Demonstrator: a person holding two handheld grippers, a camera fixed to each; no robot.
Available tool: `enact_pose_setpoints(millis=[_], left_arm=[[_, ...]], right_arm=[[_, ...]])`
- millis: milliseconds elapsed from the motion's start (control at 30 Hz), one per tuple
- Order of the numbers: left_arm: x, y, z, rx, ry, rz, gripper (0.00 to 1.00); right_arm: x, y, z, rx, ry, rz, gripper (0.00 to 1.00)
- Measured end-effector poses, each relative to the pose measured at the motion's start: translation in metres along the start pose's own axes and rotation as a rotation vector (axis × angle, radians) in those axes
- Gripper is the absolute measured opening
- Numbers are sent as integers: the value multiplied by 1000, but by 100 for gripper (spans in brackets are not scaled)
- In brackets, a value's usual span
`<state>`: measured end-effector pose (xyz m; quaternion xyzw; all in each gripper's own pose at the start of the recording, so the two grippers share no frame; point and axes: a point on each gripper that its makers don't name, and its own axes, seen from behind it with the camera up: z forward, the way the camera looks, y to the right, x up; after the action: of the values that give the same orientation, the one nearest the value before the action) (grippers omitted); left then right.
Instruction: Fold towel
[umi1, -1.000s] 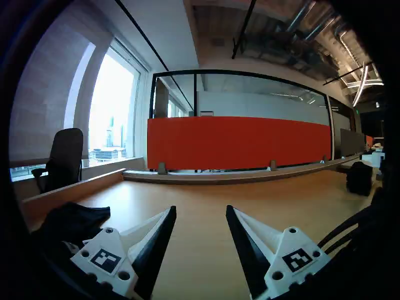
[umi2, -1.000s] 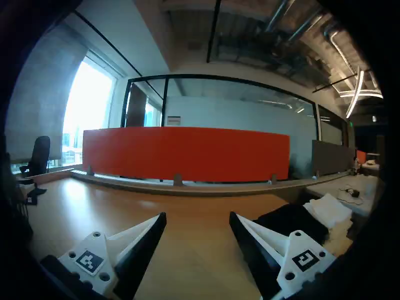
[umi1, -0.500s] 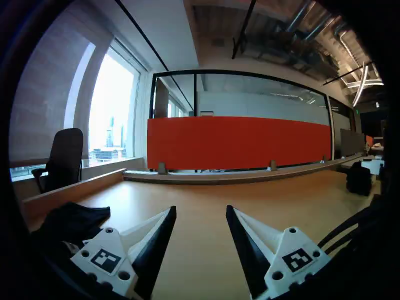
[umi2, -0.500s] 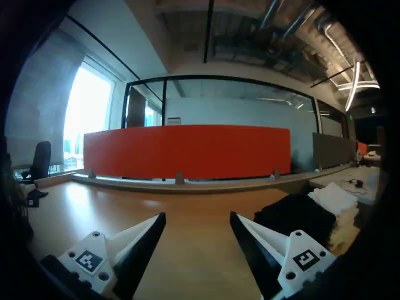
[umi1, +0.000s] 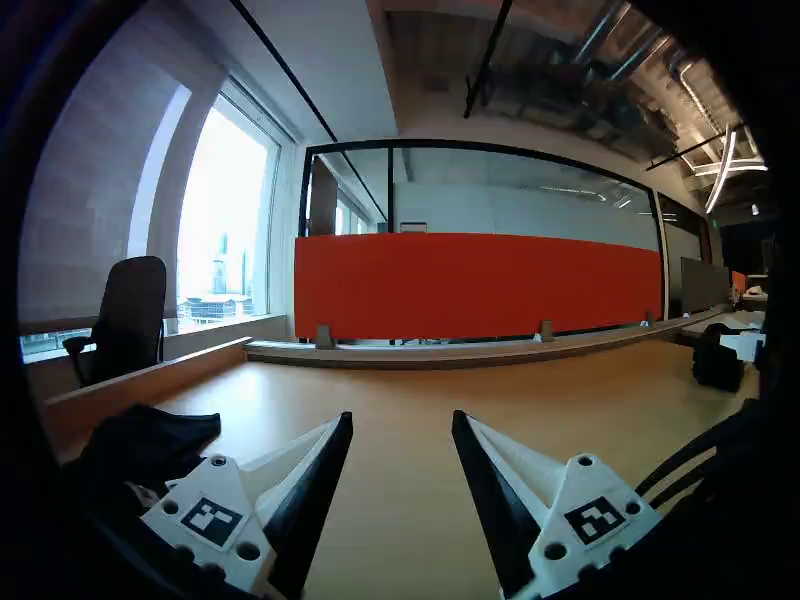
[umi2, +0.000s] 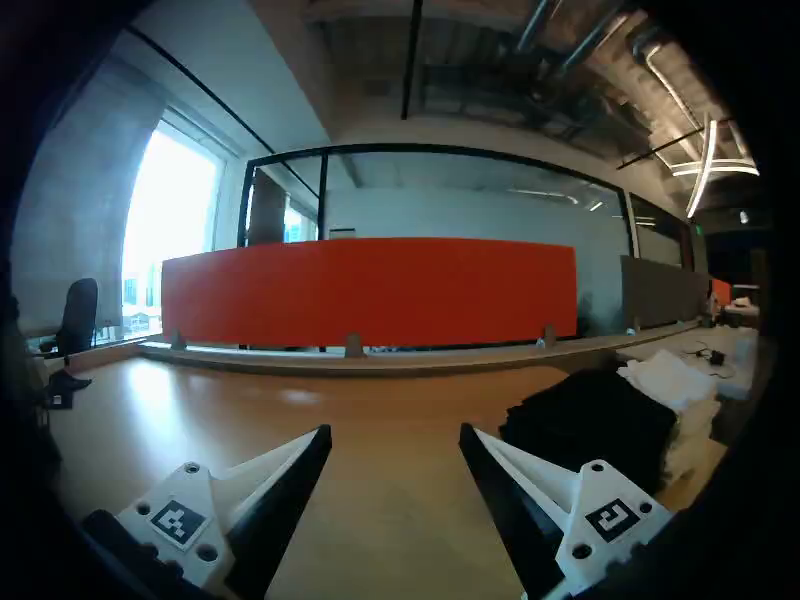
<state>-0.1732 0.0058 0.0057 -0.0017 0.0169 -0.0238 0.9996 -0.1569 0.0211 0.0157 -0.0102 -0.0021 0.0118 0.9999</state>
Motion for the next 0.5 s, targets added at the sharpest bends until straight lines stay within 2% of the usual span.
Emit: enact_pose_setpoints(millis=[500], left_arm=[[0, -1, 0, 0, 0, 0, 73]], right_arm=[[1, -8, -3, 12, 20, -15, 99]])
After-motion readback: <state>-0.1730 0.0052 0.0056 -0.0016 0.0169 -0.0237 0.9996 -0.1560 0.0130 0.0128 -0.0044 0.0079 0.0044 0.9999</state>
